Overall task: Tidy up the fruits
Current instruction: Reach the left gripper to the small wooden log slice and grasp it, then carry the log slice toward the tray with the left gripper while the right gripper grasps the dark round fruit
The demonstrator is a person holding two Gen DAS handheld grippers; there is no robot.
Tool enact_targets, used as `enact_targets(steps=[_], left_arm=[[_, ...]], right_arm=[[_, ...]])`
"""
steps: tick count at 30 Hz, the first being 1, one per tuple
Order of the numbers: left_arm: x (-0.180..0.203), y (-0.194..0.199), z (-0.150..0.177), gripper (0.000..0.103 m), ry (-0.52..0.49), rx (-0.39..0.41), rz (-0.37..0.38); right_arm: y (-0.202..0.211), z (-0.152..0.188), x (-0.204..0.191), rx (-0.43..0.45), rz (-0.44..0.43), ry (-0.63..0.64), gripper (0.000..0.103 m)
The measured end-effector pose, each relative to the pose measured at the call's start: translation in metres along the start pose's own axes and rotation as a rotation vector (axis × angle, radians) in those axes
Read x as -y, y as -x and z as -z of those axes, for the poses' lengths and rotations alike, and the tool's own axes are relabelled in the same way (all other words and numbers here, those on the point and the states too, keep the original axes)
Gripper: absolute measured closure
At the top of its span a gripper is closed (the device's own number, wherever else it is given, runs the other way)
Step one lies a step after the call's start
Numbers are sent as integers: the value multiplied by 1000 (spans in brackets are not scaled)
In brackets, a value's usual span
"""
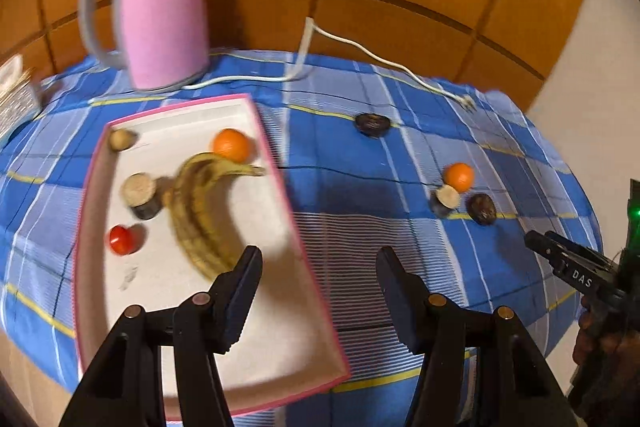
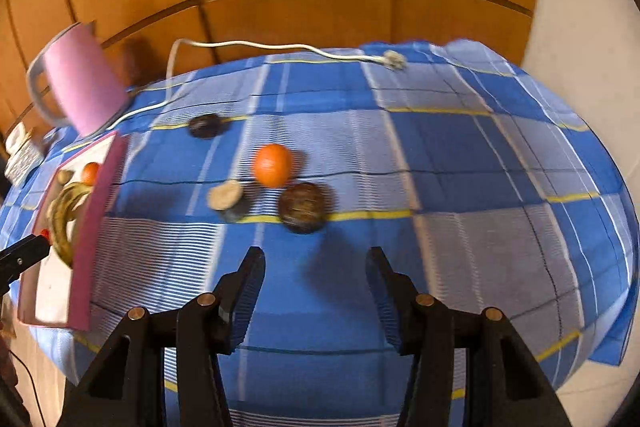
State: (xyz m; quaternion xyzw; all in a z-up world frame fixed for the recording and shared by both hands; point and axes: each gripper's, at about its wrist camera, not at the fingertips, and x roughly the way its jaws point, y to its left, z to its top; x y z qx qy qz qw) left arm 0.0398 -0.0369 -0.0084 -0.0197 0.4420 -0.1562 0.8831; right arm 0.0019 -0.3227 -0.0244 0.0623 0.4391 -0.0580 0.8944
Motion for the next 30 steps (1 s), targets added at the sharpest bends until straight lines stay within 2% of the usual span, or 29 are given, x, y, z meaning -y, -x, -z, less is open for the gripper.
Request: enact_targets(steps=[7, 11, 17, 25, 27, 28, 30], left_arm=[[50, -30, -19, 42, -164, -50, 89], [76, -53, -26, 40, -222, -80, 134], [109, -87, -35, 40, -267, -124, 157], [136, -126, -44, 41, -278, -152, 139], [137, -137, -45, 54, -271, -167, 134], [137, -144, -44, 70, -266, -186, 134], [136, -145, -42, 70, -264, -167, 142]], right_arm=[[-3, 6, 16, -17, 23, -45, 50], [-4, 6, 19, -16, 24, -50, 50], [-5, 9, 32, -25, 29, -74, 50], [-5, 9, 47, -28, 35, -107, 50], [-5, 9, 49, -28, 37, -109, 50], [-5, 9, 50, -29, 37, -112, 50], [-5, 9, 51, -29, 36, -115, 50]])
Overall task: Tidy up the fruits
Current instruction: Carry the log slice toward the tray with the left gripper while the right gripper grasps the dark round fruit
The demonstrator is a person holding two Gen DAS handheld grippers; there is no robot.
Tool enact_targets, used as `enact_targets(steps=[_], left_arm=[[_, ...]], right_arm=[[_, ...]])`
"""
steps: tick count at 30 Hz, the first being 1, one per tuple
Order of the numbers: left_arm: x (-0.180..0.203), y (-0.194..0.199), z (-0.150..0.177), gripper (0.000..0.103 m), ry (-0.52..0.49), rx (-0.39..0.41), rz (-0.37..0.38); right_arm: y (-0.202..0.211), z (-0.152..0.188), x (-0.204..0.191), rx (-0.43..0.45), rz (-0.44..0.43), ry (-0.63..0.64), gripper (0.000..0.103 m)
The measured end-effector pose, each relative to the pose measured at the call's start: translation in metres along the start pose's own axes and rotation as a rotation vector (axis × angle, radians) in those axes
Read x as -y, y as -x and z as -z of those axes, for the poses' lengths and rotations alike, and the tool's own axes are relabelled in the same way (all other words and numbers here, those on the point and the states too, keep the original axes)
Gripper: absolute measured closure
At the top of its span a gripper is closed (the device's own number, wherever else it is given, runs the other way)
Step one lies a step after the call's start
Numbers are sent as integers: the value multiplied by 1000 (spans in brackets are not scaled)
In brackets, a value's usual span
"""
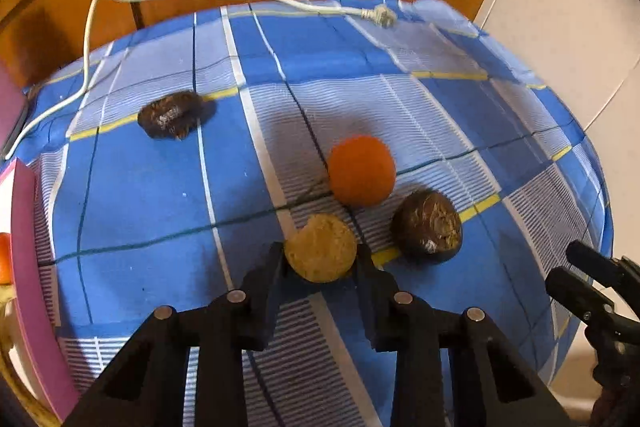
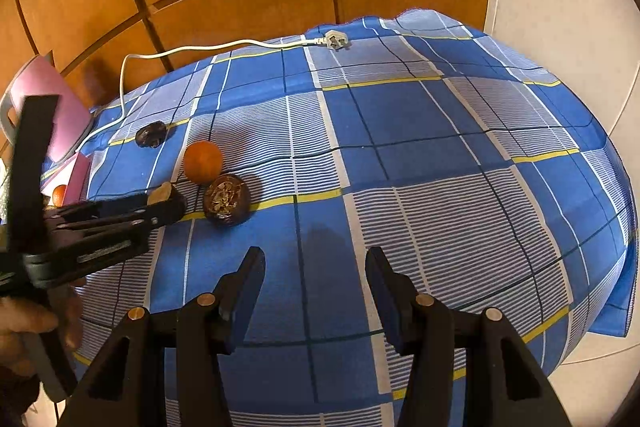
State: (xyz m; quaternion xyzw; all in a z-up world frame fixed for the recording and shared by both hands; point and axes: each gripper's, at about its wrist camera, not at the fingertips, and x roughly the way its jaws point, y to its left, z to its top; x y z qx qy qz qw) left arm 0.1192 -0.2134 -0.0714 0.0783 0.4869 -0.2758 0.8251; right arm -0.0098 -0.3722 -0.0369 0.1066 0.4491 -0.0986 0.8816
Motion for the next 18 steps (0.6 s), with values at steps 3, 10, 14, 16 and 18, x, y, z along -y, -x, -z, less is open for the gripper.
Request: enact_targets(steps=[3, 10, 14, 16, 18], left_arm=[[-2, 8, 9, 70, 0, 13, 17], [-16, 42, 51, 70, 14, 35, 7], [-16, 57, 76, 70, -14, 63, -32], [-17, 54, 82, 70, -12, 53, -38], [-15, 55, 87, 70, -25, 82, -49]], right_arm=[[-2, 0, 1, -2, 1, -1, 50], [-5, -2, -3, -5, -7, 7, 50], [-4, -7, -14, 3, -28, 41, 50], [-2, -12, -23, 7, -50, 72, 50], [-3, -19, -31, 1, -90, 100, 50]])
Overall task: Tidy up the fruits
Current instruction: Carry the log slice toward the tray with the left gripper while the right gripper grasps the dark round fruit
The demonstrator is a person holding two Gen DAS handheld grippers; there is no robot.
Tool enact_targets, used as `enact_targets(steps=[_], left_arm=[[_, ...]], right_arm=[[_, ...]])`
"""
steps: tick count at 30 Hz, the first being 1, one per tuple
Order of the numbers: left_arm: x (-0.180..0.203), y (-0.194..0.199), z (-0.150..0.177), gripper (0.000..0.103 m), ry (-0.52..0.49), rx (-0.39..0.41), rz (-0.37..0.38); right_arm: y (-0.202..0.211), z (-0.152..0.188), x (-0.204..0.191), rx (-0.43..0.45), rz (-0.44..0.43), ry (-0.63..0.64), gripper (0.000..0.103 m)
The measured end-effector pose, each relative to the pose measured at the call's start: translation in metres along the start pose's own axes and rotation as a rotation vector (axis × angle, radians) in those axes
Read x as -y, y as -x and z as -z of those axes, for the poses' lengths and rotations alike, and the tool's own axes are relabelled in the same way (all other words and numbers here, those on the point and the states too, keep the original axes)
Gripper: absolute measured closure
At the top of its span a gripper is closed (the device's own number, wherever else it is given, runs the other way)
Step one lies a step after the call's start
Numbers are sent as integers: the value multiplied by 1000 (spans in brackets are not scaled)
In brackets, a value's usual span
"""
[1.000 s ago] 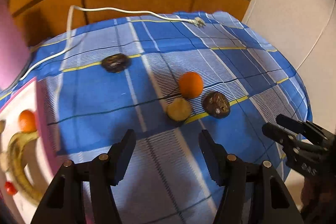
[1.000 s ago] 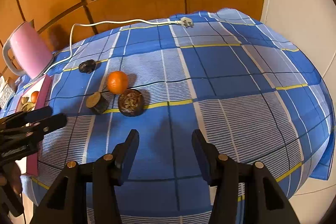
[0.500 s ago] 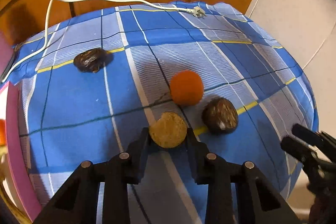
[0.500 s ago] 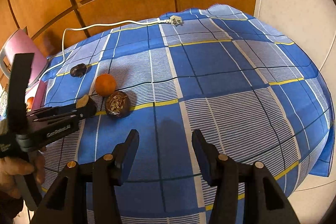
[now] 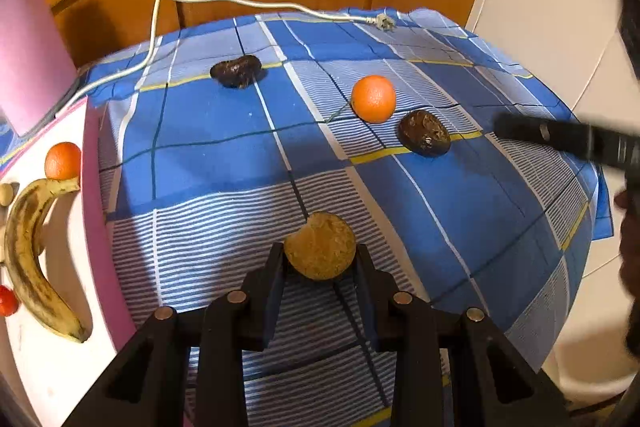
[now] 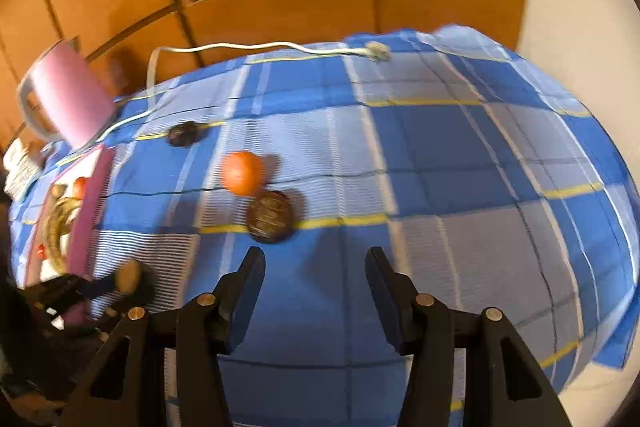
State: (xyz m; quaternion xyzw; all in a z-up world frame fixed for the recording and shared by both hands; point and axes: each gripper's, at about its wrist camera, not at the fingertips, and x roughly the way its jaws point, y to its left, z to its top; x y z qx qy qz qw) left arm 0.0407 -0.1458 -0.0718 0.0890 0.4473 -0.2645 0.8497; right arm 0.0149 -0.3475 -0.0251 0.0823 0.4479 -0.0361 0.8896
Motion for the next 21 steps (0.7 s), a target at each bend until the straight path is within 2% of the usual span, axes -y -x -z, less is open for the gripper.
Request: enact_targets(steps=[5, 7, 15, 17, 21], left_arm=[[-3, 0, 4, 69, 8, 21, 11], [-4, 0, 4, 69, 13, 26, 15], [-5, 1, 8, 69, 13, 59, 26], [-3, 2, 9, 69, 6, 67, 21], [-3, 2, 10, 69, -2, 77, 23]], right_arm=[[-6, -30, -25, -20, -150, 78, 50], [-10, -44, -37, -21, -185, 124, 50], [-37, -87, -63, -53, -261, 181, 50], [-51, -95, -76, -74, -279, 221, 43], [-84, -107, -103, -123, -287, 300, 42]])
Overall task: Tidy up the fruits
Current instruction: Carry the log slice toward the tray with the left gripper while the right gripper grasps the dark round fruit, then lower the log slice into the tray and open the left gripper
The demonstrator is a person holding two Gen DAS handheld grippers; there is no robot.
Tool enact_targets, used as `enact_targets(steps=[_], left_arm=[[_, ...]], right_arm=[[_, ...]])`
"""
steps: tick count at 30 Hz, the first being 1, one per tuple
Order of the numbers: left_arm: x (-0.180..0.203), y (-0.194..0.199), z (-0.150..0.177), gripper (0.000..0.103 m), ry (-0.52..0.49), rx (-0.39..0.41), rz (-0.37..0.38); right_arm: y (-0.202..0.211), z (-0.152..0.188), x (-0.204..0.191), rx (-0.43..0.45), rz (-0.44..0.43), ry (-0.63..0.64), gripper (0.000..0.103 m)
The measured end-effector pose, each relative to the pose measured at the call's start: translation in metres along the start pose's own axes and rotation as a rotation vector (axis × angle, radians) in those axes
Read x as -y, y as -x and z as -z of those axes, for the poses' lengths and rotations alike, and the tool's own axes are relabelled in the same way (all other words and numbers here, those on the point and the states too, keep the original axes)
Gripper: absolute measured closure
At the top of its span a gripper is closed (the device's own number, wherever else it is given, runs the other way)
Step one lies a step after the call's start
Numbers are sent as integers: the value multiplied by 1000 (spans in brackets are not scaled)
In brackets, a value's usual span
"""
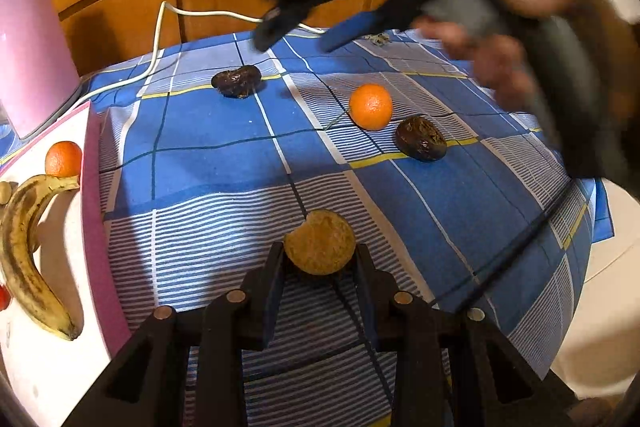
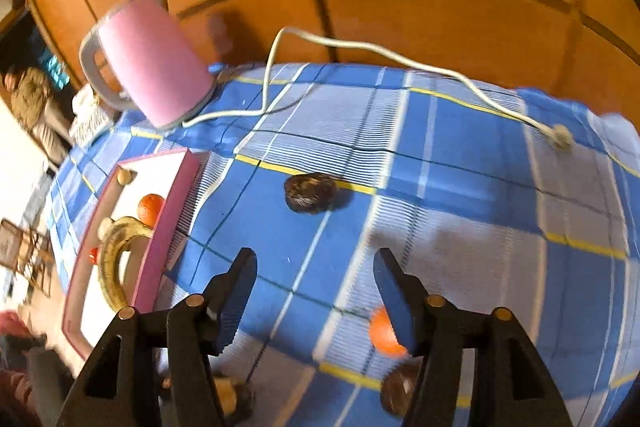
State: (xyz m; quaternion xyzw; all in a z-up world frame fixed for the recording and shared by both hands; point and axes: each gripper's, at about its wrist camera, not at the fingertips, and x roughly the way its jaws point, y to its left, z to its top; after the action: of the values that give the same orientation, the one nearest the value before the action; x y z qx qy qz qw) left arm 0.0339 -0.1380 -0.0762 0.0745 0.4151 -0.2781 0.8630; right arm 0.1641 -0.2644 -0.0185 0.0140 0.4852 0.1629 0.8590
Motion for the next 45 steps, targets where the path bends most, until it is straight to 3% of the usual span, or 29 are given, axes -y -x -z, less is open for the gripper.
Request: enact_targets(steps=[8, 15, 16, 18, 24, 32, 39, 45], left_arm=[[-2, 0, 1, 69, 0, 5, 16], [-2, 1, 1, 69, 1, 8, 18], [-1, 1, 1, 69, 0, 8, 18], [-2, 0, 1, 69, 1, 7, 17], [-2, 1, 0, 69, 2, 6, 10], [0, 1, -3, 69, -4, -4, 5], [-3, 7, -6, 69, 12, -11, 7], [-7, 33, -9, 69, 43, 25, 12]], right_arm=[[-66, -34, -7, -91, 34, 68, 41], [-99, -45, -10, -147, 49, 97, 41], [-100, -45, -12, -143, 65, 103, 54], [-100, -44, -14, -135, 65, 112, 55], [-67, -27, -21, -81, 59, 130, 55], [2, 22, -20, -42, 7, 96, 55], [51, 62, -10, 32, 112, 65, 55], [68, 93, -8, 15, 91, 42, 55]])
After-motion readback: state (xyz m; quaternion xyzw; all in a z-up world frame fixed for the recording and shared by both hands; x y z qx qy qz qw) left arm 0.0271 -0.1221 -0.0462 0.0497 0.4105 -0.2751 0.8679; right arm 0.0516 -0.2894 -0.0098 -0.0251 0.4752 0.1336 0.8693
